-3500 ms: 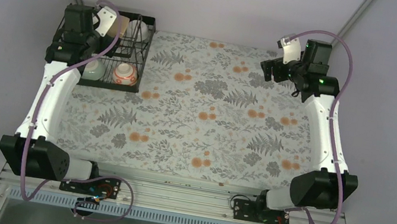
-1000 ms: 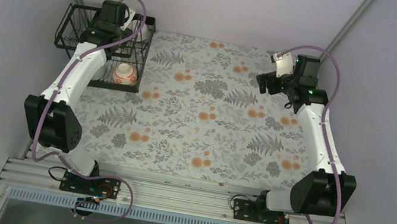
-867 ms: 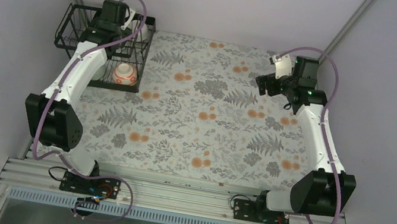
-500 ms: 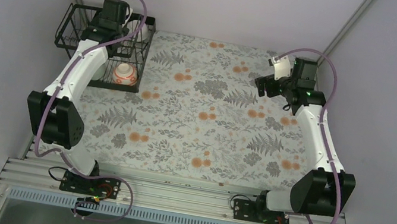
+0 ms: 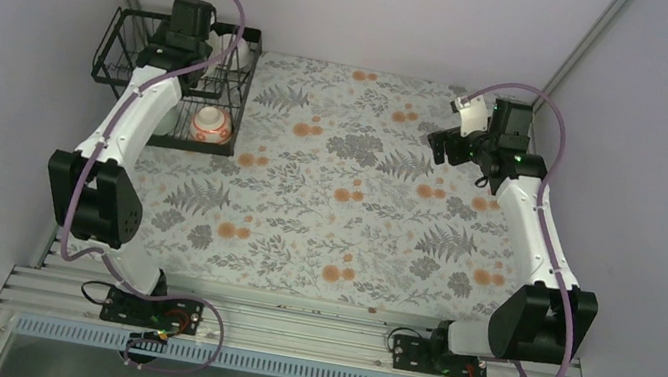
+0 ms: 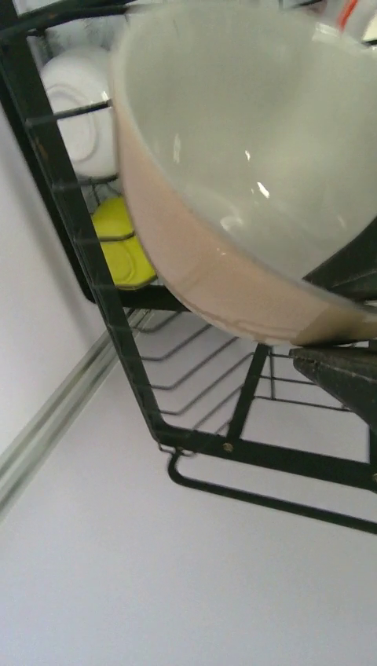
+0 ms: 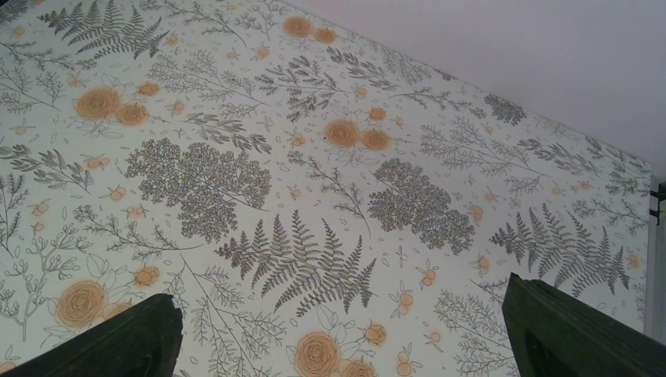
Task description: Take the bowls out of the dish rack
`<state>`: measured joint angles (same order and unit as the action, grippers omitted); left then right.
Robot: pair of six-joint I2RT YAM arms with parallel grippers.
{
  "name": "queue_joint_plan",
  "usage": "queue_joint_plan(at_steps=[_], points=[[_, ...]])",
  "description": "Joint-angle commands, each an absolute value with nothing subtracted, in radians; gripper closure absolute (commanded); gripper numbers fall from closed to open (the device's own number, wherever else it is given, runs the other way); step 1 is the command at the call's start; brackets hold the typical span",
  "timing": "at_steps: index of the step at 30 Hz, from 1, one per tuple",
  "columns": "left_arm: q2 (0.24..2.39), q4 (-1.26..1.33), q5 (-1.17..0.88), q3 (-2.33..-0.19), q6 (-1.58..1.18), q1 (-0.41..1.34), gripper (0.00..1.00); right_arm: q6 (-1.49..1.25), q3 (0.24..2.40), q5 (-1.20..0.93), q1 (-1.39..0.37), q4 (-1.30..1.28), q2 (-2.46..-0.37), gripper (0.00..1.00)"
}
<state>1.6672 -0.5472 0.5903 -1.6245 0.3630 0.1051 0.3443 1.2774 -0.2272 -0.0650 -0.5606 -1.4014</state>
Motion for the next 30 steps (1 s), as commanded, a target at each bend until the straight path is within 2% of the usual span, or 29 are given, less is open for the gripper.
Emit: queue_joint_plan(at_steps=[1,11,19,30], points=[[1.698,-0.583,0.518,-1.595,0.350,0.132,0.87,0.354,1.263,-0.243,-0.071,-0.536,-1.373,0.00],[1.694,-0.548,0.553,-1.575,0.356,0.132,0.97,0.359,1.246,-0.245,-0.072,-0.532,-1.372,0.00],[1.646,-0.501,0.630,-1.592,0.364,0.133,0.98,0.357,1.240,-0.251,-0.071,-0.530,-1.380,0.00],[1.525,-0.349,0.833,-1.586,0.452,0.147,0.98,0.356,1.240,-0.268,-0.071,-0.531,-1.383,0.00]])
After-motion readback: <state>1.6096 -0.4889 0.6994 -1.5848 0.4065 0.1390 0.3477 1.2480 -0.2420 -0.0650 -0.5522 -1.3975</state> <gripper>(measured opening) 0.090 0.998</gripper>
